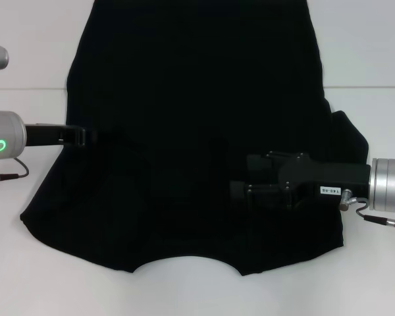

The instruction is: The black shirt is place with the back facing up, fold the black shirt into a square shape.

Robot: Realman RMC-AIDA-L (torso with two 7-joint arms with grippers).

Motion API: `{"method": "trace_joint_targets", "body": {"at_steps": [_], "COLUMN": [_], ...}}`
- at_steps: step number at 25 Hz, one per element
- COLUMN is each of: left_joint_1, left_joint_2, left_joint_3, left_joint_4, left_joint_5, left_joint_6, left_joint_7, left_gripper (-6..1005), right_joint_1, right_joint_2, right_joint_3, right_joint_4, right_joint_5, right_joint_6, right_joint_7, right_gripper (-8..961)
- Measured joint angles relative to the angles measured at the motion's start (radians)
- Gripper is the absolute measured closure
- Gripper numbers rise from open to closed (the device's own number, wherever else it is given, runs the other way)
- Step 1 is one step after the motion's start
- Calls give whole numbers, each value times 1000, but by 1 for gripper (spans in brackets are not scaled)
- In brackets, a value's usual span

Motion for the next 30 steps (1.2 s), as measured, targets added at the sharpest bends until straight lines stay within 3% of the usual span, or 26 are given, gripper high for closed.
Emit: {"method": "trace_joint_targets", "body": {"at_steps": [7, 10, 14, 18, 22, 27, 29, 30], "left_joint_1": [-1, -9, -2, 47, 84, 98, 100, 100], "left_joint_2": [2, 11, 28, 28, 13, -6, -14, -14], "left_joint_3": [0, -5, -9, -12, -12, -6, 8, 8], "left_joint_4": [0, 4, 5, -39, -125, -229, -252, -252], "left_joint_5": [-4, -39, -180, -400, -546, -606, -600, -600], "left_joint_6": [60, 155, 303, 418, 485, 532, 537, 537], "left_joint_7": [-5, -3, 40, 255, 503, 755, 833, 833], "left_gripper": [954, 936, 763, 618, 467, 208, 71, 69], "right_joint_1": [-3, -3, -4, -8, -10, -4, -8, -13], "right_joint_2": [-1, -5, -24, -66, -130, -199, -213, -219], "right_joint_3": [4, 8, 30, 37, 33, 39, 41, 41], "right_joint_4": [0, -4, -6, -14, -15, -22, -34, -45], "right_joint_5": [0, 0, 0, -5, -42, -147, -178, -194], "right_joint_6": [-1, 2, 8, 20, 51, 83, 101, 111], "right_joint_7": [0, 5, 37, 152, 340, 555, 617, 647], "right_gripper": [68, 68, 69, 69, 69, 69, 69, 69]}}
